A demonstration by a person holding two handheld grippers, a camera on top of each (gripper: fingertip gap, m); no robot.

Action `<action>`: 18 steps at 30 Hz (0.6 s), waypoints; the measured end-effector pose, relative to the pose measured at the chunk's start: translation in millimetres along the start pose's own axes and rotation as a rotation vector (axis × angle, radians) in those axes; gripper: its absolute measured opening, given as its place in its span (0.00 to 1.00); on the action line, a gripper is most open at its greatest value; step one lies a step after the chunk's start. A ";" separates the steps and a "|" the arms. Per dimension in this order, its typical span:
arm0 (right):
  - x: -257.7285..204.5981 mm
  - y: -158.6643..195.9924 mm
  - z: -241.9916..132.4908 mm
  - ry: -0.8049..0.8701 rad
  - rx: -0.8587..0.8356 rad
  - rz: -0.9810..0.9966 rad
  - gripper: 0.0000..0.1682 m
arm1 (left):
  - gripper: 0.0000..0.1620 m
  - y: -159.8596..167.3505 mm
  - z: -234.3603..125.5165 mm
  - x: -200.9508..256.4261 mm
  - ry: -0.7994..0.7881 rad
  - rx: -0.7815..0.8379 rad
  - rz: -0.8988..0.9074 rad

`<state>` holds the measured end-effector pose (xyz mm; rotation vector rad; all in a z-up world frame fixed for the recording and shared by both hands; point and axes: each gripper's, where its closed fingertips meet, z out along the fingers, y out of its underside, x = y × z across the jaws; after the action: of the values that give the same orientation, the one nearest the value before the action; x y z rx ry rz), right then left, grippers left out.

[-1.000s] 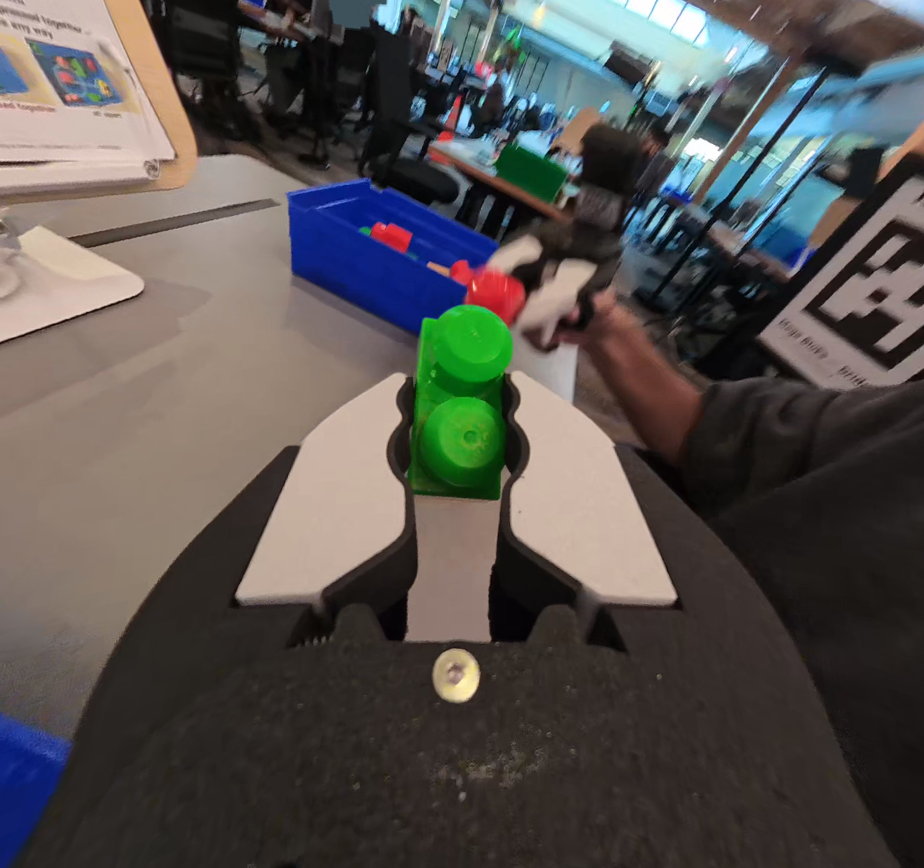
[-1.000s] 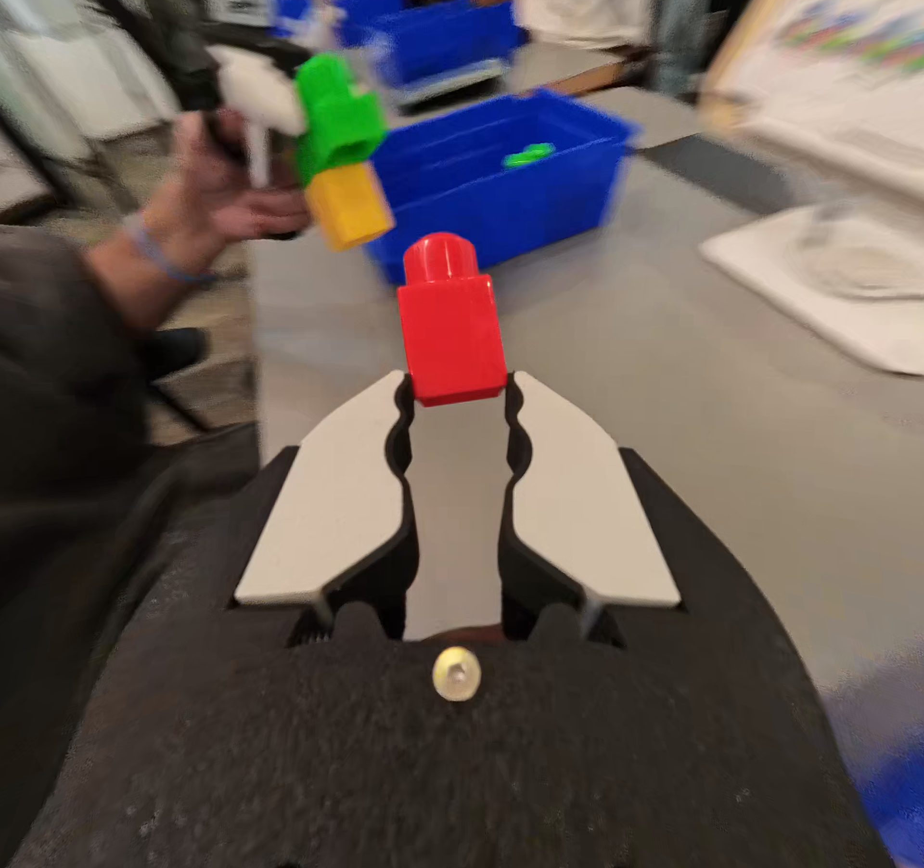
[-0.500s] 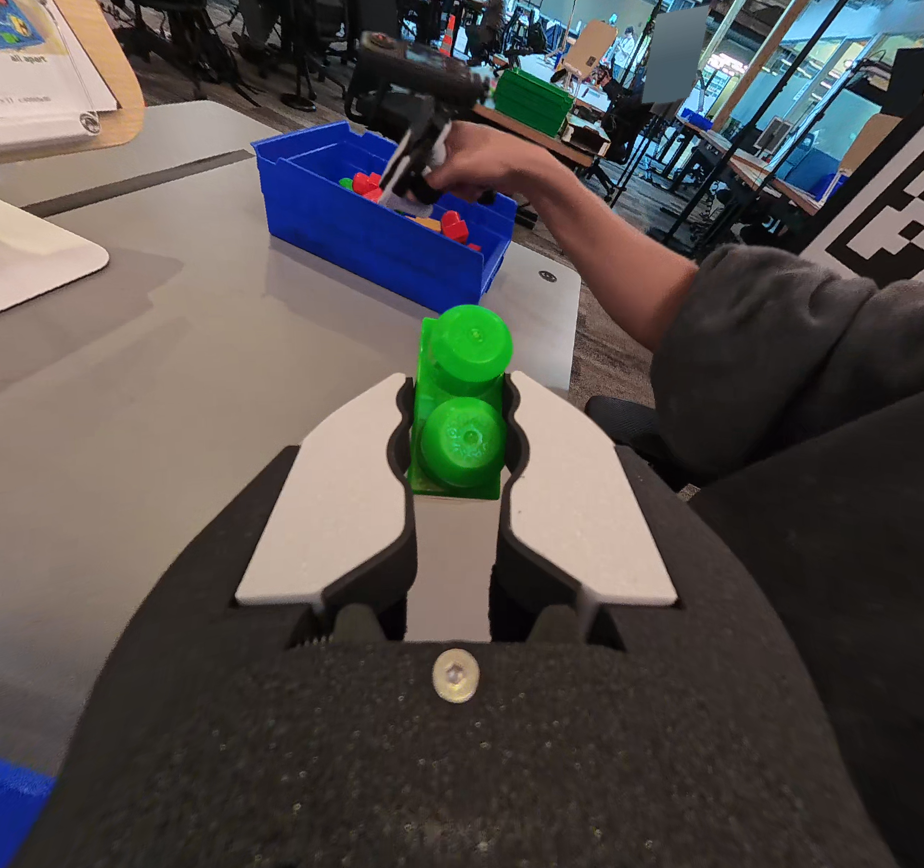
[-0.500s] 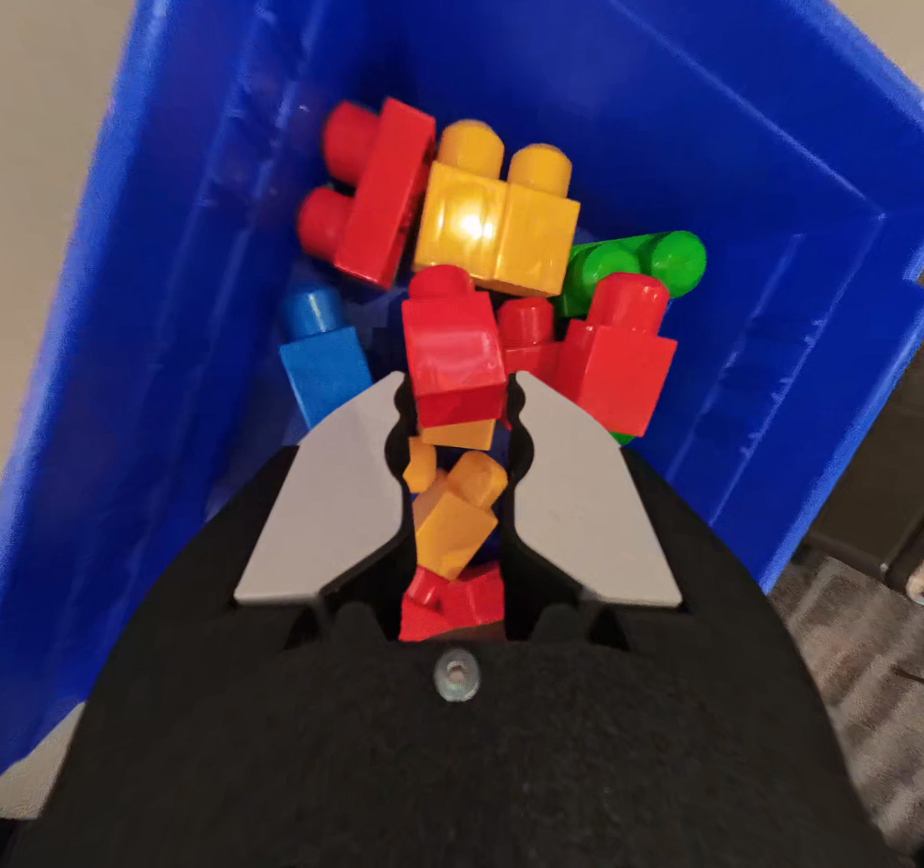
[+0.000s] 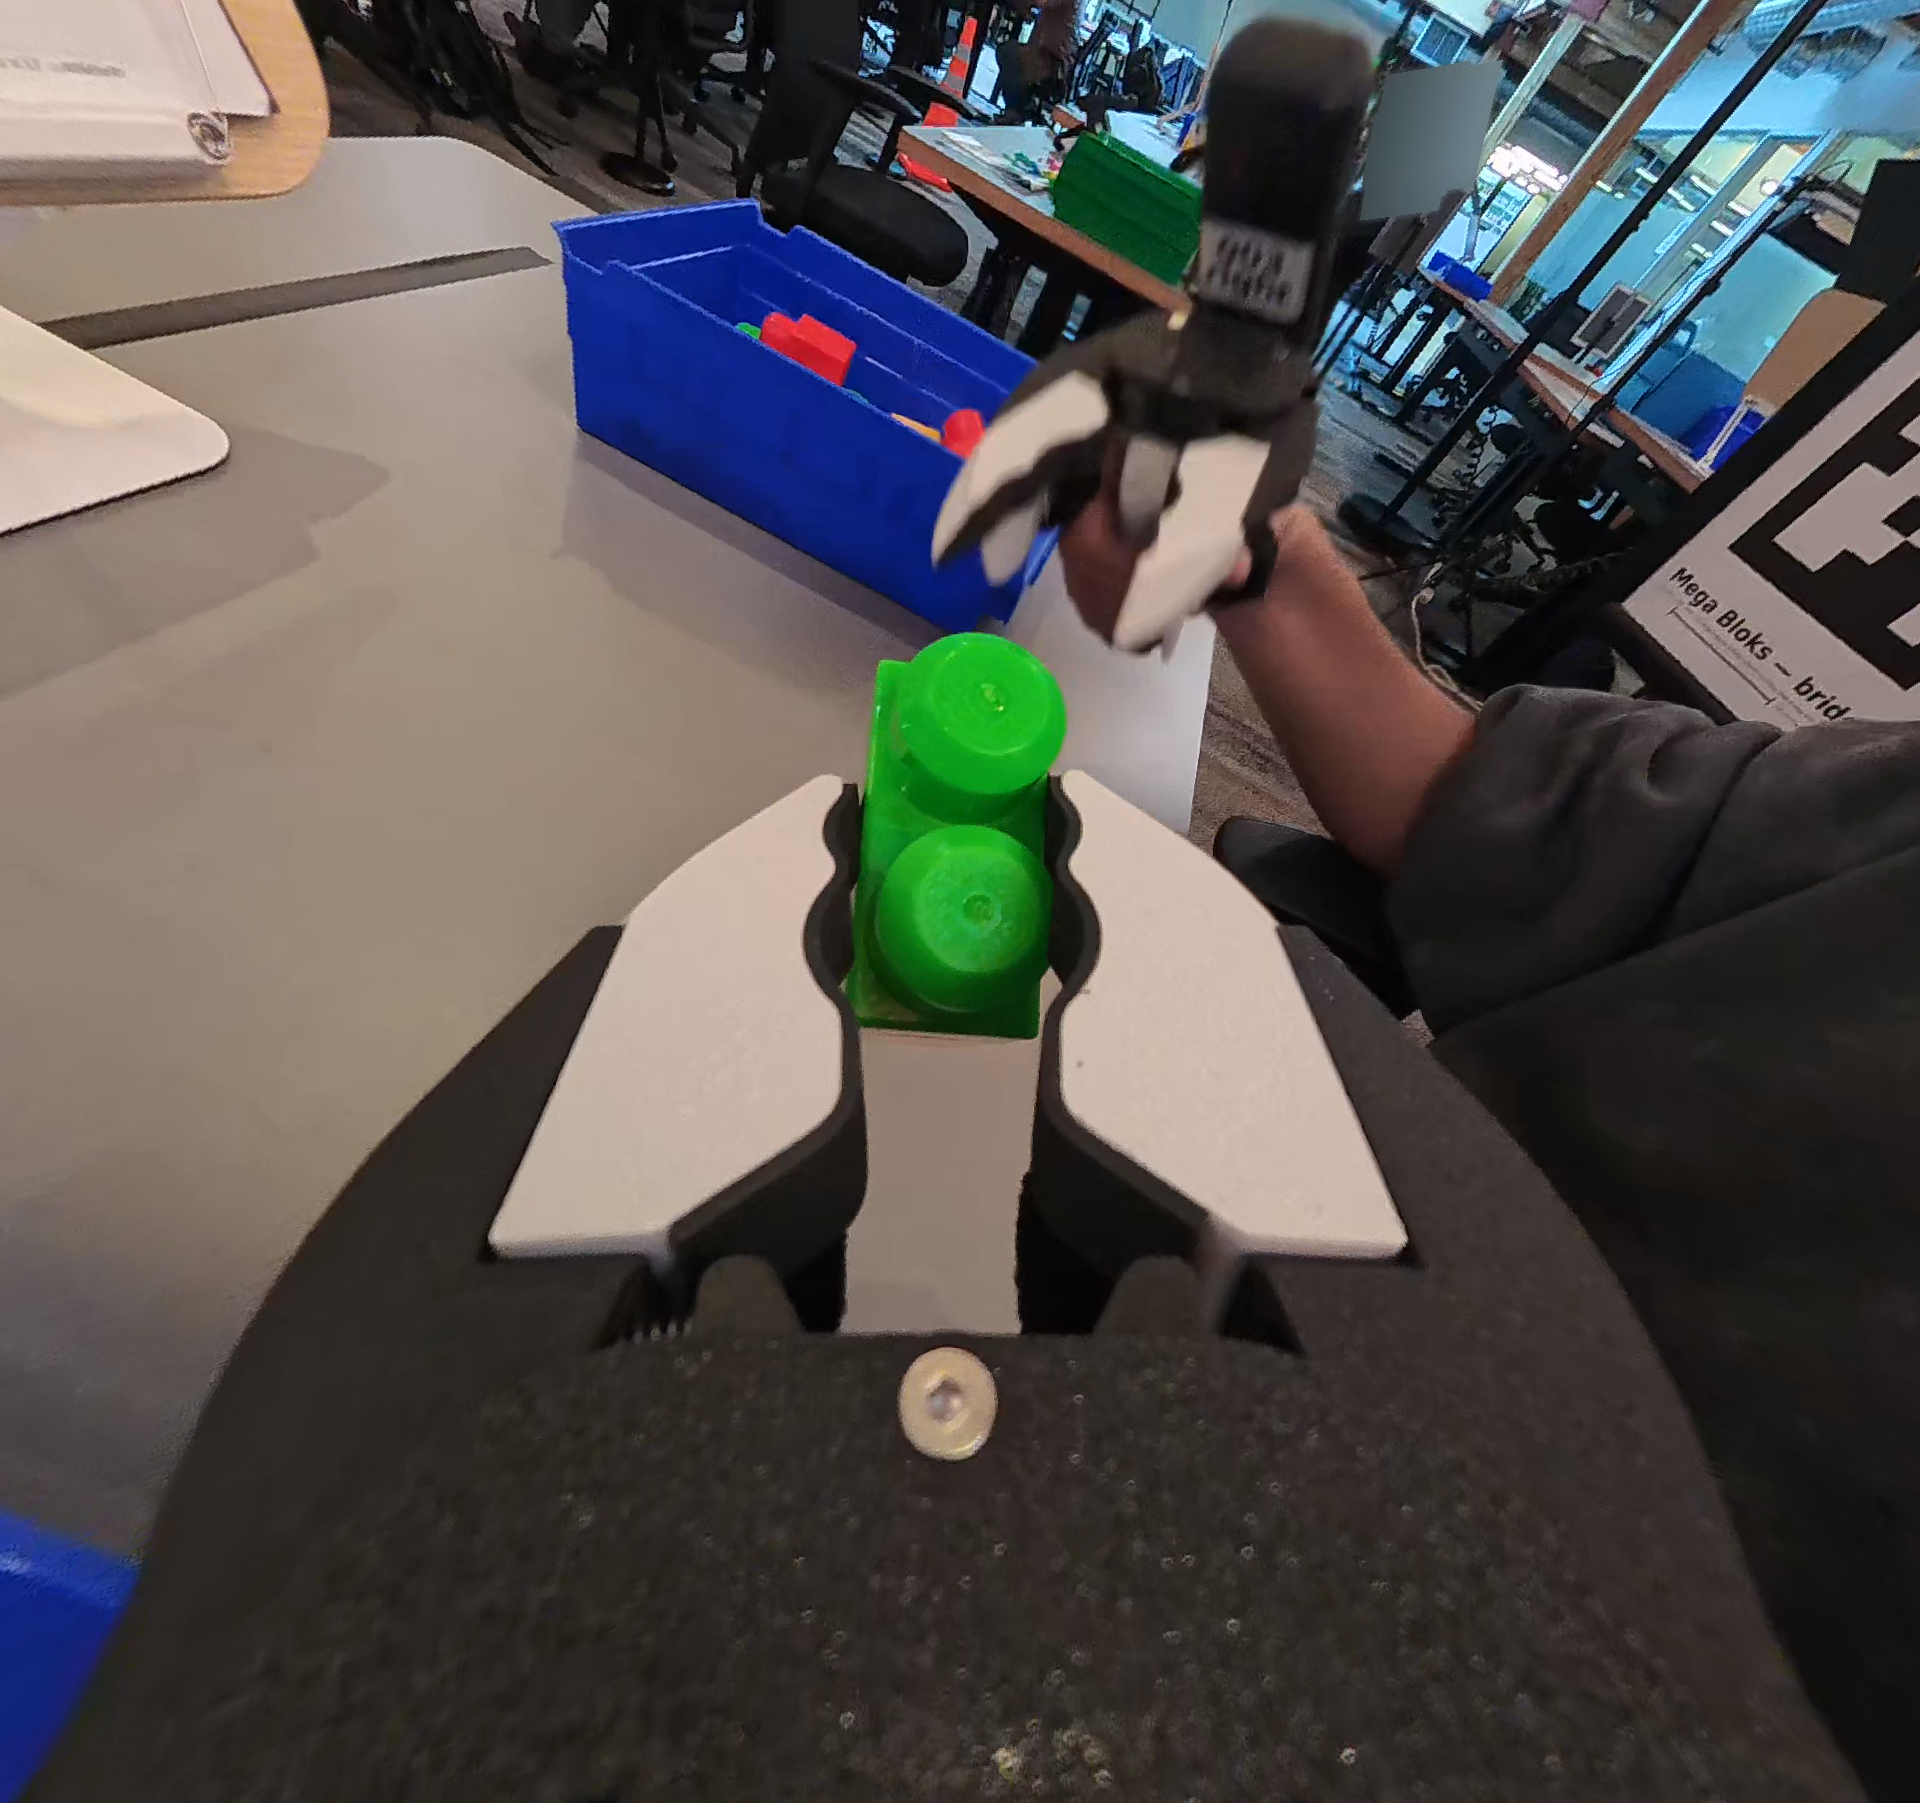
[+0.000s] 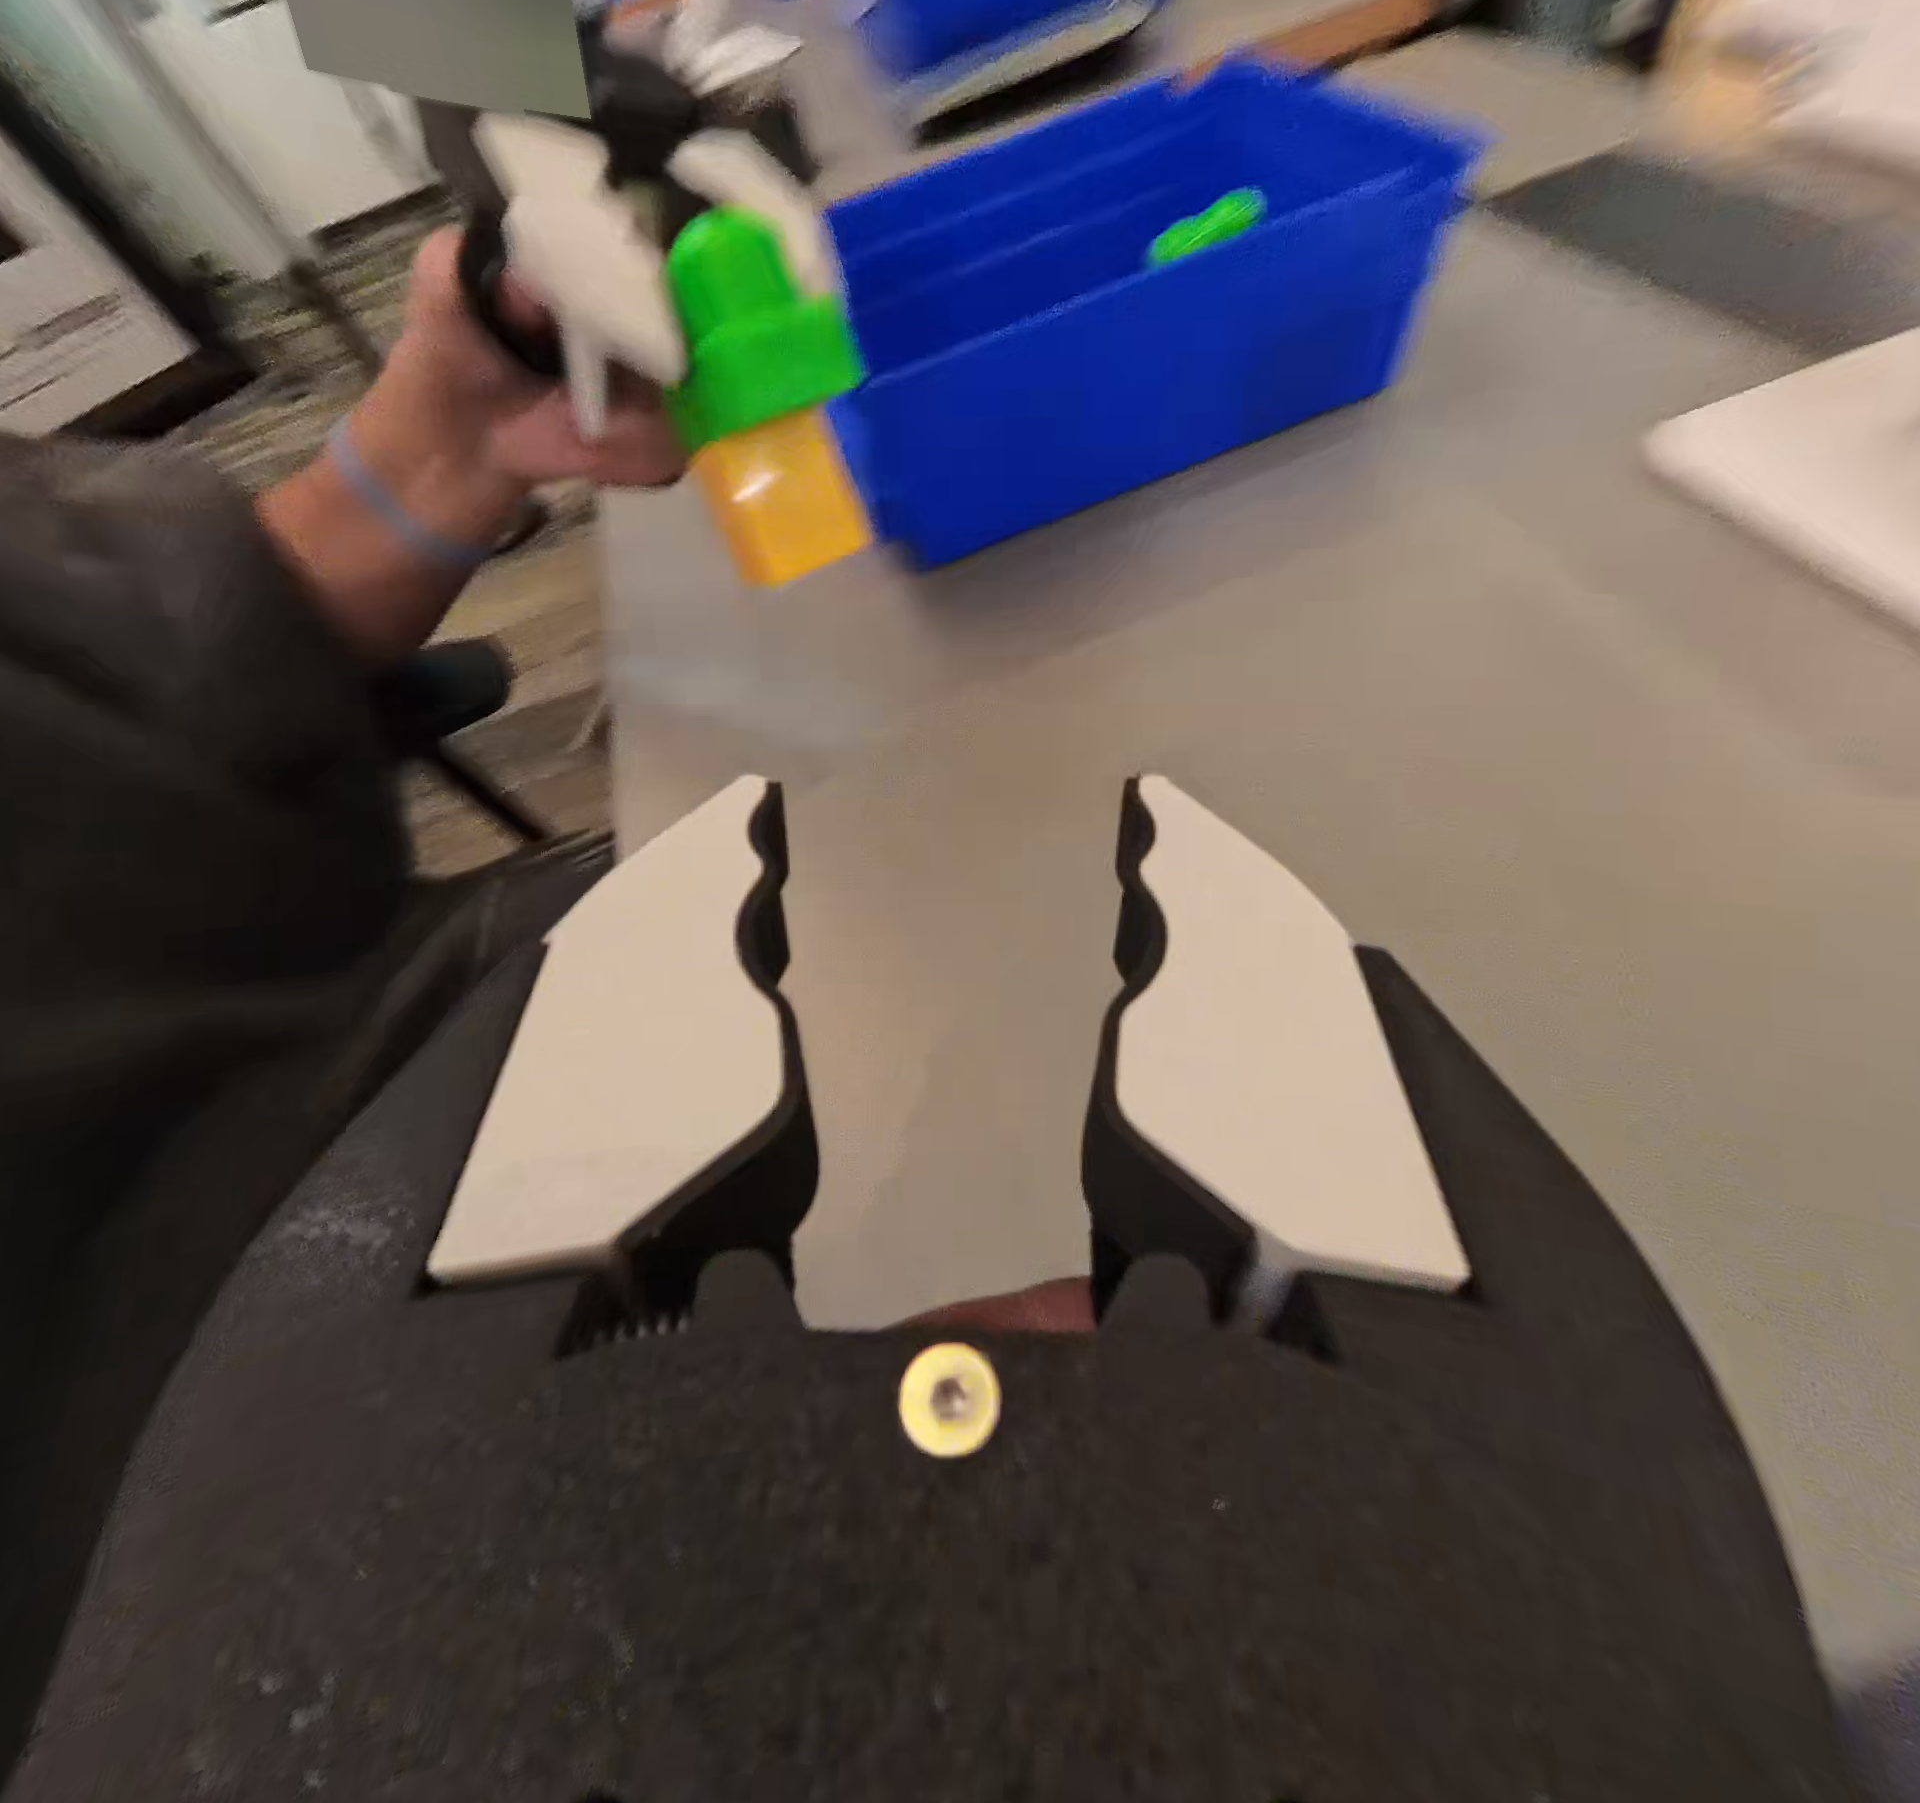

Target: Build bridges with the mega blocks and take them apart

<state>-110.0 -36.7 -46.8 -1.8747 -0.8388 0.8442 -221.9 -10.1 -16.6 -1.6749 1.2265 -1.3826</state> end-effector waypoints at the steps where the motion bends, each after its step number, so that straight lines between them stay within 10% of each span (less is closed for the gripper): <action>1: -8.8 6.5 13.4 -0.060 0.000 0.022 0.36 | 0.20 0.4 0.8 -1.0 0.006 0.001 -0.007; 11: -46.9 13.5 97.0 -0.128 0.042 0.015 0.40 | 0.20 15.4 25.3 18.2 0.177 -0.061 -0.065; 18: -69.0 26.1 97.2 -0.223 0.013 -0.140 0.21 | 0.20 36.2 33.7 34.0 0.235 -0.174 0.003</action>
<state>-221.1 -59.8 -91.8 -1.7085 -1.0853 0.9801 -198.3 -57.7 -44.6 -1.6587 1.5183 -1.5435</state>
